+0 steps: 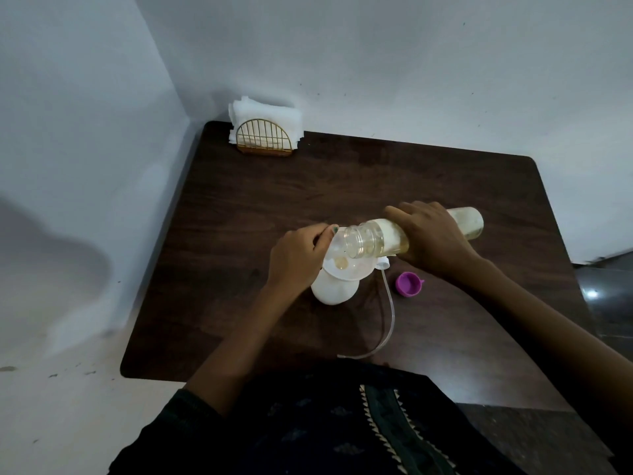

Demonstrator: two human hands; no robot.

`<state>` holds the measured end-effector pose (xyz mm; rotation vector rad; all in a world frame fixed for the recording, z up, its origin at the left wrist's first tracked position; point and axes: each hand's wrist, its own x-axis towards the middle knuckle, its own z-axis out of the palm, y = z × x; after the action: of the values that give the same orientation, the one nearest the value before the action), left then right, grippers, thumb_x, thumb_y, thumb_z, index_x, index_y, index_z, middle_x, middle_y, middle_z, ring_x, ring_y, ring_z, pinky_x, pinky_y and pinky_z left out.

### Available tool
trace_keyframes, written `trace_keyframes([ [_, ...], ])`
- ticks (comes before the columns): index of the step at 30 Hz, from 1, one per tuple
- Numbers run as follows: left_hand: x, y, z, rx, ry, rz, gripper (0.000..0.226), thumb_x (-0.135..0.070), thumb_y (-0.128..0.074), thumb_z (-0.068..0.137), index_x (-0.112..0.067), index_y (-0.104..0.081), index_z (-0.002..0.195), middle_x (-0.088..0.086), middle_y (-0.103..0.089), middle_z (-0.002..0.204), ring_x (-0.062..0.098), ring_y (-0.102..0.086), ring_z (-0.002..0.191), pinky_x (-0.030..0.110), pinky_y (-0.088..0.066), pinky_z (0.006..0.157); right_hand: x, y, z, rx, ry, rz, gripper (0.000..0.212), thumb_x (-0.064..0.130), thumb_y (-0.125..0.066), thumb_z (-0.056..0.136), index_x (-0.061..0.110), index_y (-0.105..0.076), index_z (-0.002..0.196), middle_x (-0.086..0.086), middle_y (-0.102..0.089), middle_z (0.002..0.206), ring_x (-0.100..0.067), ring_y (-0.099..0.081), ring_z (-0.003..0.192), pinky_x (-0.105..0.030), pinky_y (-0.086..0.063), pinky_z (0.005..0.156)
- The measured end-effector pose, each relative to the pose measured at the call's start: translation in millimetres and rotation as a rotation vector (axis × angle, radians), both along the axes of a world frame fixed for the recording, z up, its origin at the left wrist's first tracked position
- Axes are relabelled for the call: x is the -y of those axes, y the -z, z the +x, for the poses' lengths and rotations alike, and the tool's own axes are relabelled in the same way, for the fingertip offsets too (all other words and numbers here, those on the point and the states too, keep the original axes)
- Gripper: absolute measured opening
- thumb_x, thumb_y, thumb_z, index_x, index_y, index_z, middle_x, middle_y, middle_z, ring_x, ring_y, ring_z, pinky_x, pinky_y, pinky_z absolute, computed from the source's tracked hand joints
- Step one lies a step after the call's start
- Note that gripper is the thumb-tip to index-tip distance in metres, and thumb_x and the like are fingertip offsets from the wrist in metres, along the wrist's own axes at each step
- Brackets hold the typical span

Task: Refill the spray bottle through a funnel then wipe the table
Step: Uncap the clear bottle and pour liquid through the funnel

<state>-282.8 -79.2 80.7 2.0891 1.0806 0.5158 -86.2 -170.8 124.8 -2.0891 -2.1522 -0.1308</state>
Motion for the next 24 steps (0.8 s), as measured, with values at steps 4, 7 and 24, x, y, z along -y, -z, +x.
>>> trace_keyframes([
  [4,-0.6,-0.1,-1.2,-0.010,-0.001,0.006,0.035,-0.038,-0.043,0.098,-0.017,-0.067,0.083,-0.003,-0.061,0.062,0.013,-0.056,0.058,0.036,-0.047,0.056,0.1,1.0,0.1,-0.007,-0.002,0.011,0.042,0.019,-0.082,0.059,0.012,-0.058,0.093,-0.007,-0.061,0.074,-0.030,-0.057,0.065,-0.038,-0.042,0.061],
  [7,-0.9,0.3,-1.6,-0.007,-0.002,0.010,0.035,-0.039,-0.042,0.098,-0.017,-0.068,0.086,-0.002,-0.062,0.064,0.013,-0.057,0.059,0.036,-0.047,0.057,0.1,1.4,-0.6,-0.016,-0.005,0.008,0.042,0.021,-0.081,0.061,0.012,-0.058,0.094,-0.007,-0.062,0.076,-0.031,-0.058,0.066,-0.039,-0.044,0.062],
  [24,-0.5,2.7,-0.2,0.003,0.009,0.010,0.034,-0.036,-0.044,0.098,-0.017,-0.068,0.084,-0.008,-0.055,0.059,0.011,-0.053,0.055,0.027,-0.040,0.051,1.1,0.9,-0.4,-0.021,-0.002,-0.013,0.042,0.021,-0.080,0.062,0.012,-0.058,0.096,-0.008,-0.063,0.078,-0.031,-0.059,0.069,-0.042,-0.047,0.065],
])
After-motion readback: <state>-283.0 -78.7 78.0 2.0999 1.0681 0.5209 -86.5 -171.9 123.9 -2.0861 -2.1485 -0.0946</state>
